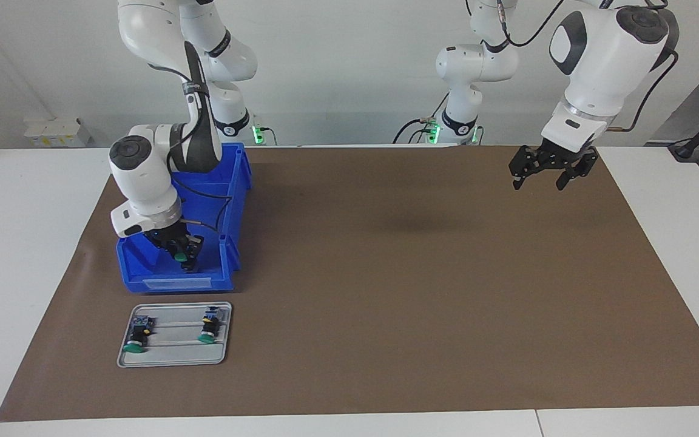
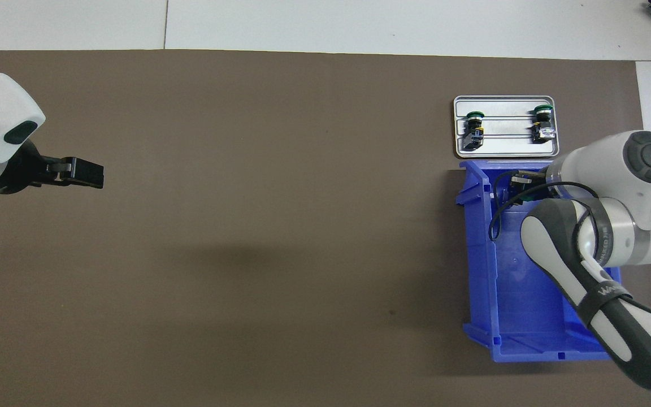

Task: Place and press button with both arms
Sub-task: 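Carry the green block with the right gripper into the blue bin, then open the right gripper and release the block in the bin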

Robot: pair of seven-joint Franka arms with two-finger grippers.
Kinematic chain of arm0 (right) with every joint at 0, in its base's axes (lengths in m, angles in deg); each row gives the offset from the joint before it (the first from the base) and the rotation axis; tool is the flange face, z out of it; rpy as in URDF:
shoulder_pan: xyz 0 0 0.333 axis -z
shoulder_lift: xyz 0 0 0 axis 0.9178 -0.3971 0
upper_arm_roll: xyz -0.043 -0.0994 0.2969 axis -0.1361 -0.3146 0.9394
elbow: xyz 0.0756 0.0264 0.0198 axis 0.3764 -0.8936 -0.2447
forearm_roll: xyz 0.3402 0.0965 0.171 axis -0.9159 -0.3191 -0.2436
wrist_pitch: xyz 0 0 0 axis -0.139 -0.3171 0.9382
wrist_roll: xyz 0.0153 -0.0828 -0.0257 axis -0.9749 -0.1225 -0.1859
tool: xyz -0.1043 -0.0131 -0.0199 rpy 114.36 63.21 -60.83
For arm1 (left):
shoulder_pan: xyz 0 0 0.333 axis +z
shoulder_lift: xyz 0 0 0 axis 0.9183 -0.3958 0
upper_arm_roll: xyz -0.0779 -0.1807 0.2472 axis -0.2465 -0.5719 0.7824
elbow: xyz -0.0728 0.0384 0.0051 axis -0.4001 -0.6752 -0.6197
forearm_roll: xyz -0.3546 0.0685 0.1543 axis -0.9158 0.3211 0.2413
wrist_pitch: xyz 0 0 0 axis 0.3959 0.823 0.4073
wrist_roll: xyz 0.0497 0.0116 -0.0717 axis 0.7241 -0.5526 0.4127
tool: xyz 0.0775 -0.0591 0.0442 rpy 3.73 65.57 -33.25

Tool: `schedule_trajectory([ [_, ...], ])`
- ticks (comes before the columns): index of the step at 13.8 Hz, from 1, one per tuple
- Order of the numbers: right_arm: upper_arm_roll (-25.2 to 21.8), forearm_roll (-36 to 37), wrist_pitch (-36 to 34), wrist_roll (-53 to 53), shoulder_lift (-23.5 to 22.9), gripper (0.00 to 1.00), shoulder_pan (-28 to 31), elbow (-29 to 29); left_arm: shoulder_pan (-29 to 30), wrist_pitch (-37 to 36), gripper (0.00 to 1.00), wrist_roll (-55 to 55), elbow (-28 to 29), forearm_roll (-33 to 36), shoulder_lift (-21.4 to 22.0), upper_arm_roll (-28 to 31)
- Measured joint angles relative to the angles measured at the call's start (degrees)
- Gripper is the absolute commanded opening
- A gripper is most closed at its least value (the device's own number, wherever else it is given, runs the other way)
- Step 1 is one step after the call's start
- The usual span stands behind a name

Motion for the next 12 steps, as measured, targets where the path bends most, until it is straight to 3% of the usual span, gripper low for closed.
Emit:
schedule_trajectory([
  [1,0.0,0.0,0.1,0.0,0.0,0.59,0.0,0.1,0.0,0.0,1.00,0.0,0.0,0.0,0.0,0.0],
  [2,0.0,0.0,0.1,0.0,0.1,0.77,0.0,0.1,0.0,0.0,1.00,0.0,0.0,0.0,0.0,0.0],
  [4,0.0,0.0,0.1,-0.1,0.0,0.92,0.1,0.0,0.0,0.0,1.00,0.0,0.0,0.0,0.0,0.0],
  [8,0.0,0.0,0.1,-0.5,0.6,0.99,0.1,0.3,0.0,0.0,1.00,0.0,0.0,0.0,0.0,0.0],
  [12,-0.1,-2.0,-3.3,-5.8,6.1,0.99,1.0,0.8,0.0,0.0,1.00,0.0,0.0,0.0,0.0,0.0],
])
